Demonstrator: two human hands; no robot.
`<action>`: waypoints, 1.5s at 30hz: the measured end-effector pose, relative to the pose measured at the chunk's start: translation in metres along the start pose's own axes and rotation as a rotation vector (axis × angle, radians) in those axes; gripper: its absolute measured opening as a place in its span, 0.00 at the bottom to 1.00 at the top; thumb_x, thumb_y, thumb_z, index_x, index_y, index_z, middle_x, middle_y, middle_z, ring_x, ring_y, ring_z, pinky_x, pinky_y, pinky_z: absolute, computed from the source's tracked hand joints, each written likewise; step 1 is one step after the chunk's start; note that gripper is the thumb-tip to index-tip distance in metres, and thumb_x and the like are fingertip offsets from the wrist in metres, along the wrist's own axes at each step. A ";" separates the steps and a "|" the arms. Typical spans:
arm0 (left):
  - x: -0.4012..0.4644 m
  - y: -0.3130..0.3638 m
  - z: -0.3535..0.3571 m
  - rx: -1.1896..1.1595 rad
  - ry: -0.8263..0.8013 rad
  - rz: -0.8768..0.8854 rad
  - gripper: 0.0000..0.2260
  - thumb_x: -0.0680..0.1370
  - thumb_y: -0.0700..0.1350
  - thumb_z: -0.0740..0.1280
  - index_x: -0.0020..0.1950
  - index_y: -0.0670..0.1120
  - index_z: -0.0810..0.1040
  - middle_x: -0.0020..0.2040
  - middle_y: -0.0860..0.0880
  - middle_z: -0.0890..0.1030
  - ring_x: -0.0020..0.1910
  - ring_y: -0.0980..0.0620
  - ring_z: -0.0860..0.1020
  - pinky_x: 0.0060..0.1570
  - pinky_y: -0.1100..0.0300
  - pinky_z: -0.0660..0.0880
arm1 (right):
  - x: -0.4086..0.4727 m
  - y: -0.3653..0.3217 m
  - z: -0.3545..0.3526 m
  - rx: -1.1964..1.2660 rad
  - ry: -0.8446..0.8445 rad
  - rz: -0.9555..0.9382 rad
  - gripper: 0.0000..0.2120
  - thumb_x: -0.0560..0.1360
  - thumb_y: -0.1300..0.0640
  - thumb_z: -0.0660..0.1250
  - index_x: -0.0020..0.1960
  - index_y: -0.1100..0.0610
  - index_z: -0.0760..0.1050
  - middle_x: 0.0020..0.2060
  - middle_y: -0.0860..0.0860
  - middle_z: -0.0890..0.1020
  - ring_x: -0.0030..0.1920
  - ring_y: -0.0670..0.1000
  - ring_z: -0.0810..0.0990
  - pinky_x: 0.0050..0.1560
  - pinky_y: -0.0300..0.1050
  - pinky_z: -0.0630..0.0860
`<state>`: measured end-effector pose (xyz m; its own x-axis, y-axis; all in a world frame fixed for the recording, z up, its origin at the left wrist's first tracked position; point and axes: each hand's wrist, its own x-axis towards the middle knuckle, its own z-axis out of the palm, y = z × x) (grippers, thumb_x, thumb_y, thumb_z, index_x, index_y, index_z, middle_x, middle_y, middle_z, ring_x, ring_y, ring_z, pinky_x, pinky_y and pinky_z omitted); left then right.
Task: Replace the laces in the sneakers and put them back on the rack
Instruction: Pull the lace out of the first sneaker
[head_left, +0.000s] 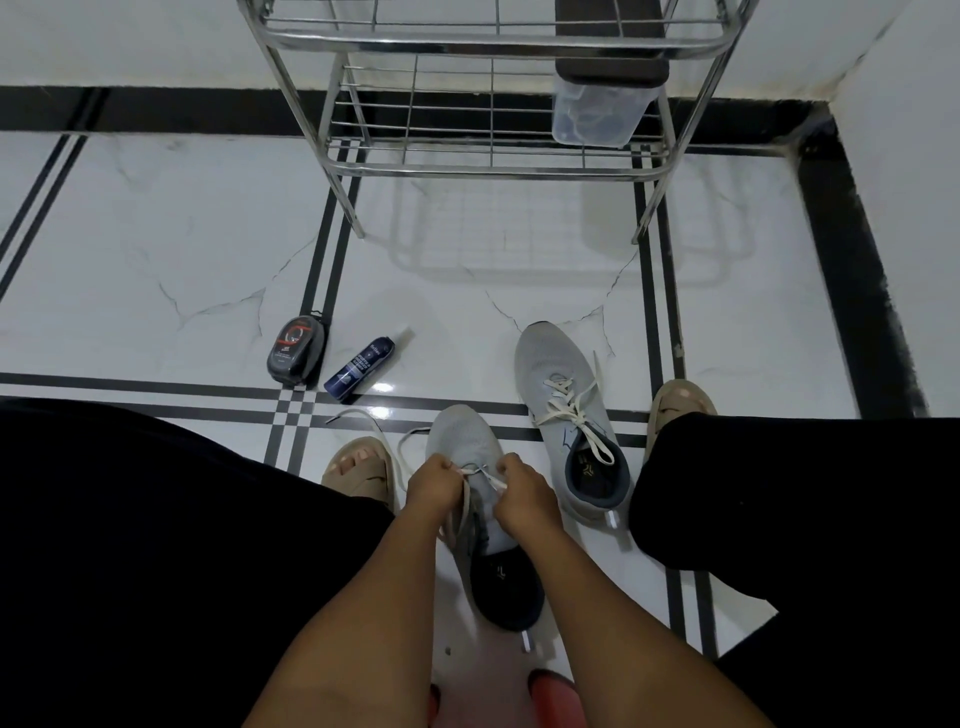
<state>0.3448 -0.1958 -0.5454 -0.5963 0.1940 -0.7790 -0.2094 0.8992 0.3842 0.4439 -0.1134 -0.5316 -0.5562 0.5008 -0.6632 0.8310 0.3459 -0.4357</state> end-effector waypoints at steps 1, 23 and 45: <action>0.000 0.001 -0.001 0.013 -0.012 0.007 0.05 0.79 0.42 0.57 0.50 0.46 0.72 0.54 0.42 0.77 0.49 0.44 0.74 0.47 0.55 0.71 | 0.001 0.000 -0.001 0.002 -0.003 0.010 0.17 0.77 0.60 0.61 0.65 0.52 0.68 0.63 0.54 0.75 0.60 0.58 0.75 0.55 0.49 0.72; -0.022 0.039 -0.046 -0.224 0.286 -0.019 0.17 0.81 0.39 0.57 0.69 0.38 0.69 0.69 0.39 0.71 0.67 0.42 0.71 0.62 0.54 0.69 | 0.012 -0.007 -0.005 -0.354 0.018 -0.357 0.18 0.77 0.61 0.62 0.64 0.47 0.74 0.60 0.53 0.69 0.61 0.59 0.69 0.59 0.51 0.71; -0.029 -0.004 0.003 0.388 0.048 0.054 0.12 0.78 0.43 0.59 0.58 0.42 0.79 0.58 0.42 0.80 0.57 0.42 0.78 0.53 0.54 0.74 | 0.038 -0.044 -0.083 0.884 0.595 0.017 0.05 0.77 0.56 0.65 0.43 0.50 0.72 0.40 0.50 0.84 0.43 0.51 0.83 0.47 0.50 0.80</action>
<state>0.3651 -0.2043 -0.5258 -0.6361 0.2347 -0.7350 0.1262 0.9714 0.2009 0.3853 -0.0435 -0.4870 -0.2620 0.8898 -0.3736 0.4189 -0.2439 -0.8747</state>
